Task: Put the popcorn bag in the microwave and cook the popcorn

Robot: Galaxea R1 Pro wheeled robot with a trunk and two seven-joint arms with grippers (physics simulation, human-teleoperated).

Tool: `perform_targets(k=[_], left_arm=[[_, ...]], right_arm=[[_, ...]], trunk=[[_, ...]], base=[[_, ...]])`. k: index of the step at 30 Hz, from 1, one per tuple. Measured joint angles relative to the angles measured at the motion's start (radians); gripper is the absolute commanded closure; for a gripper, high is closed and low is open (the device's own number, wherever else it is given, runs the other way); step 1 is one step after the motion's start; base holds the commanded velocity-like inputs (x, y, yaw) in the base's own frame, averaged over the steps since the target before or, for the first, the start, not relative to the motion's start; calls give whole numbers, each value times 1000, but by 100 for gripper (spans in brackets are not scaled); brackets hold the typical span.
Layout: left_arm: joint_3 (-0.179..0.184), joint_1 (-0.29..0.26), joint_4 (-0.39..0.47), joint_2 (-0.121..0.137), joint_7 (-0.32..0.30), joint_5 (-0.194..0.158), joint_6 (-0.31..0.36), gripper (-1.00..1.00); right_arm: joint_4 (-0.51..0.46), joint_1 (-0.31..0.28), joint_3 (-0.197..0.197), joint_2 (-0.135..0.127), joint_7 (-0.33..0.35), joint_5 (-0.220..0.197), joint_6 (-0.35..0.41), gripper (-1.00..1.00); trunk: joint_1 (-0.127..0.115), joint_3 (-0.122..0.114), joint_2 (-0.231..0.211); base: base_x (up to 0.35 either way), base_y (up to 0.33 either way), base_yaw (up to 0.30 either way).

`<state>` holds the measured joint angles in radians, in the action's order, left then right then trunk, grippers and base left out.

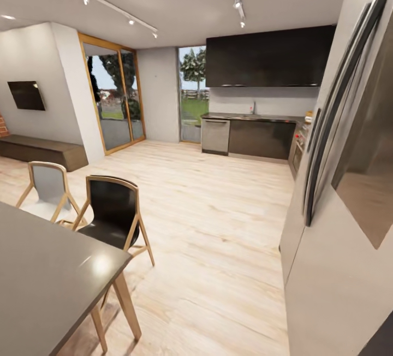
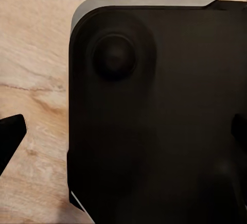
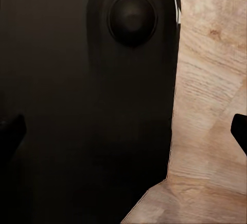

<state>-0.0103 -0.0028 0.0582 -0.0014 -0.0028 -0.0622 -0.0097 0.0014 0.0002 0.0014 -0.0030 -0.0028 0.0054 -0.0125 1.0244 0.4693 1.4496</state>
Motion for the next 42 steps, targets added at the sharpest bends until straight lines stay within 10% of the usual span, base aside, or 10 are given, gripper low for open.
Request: perform_targets(k=[42], left_arm=[[0, 0, 0, 0, 1, 0, -1, -100]], right_arm=[[0, 0, 1, 0, 1, -2, 0, -100]], trunk=[[1, 0, 0]], base=[[77, 51, -134]])
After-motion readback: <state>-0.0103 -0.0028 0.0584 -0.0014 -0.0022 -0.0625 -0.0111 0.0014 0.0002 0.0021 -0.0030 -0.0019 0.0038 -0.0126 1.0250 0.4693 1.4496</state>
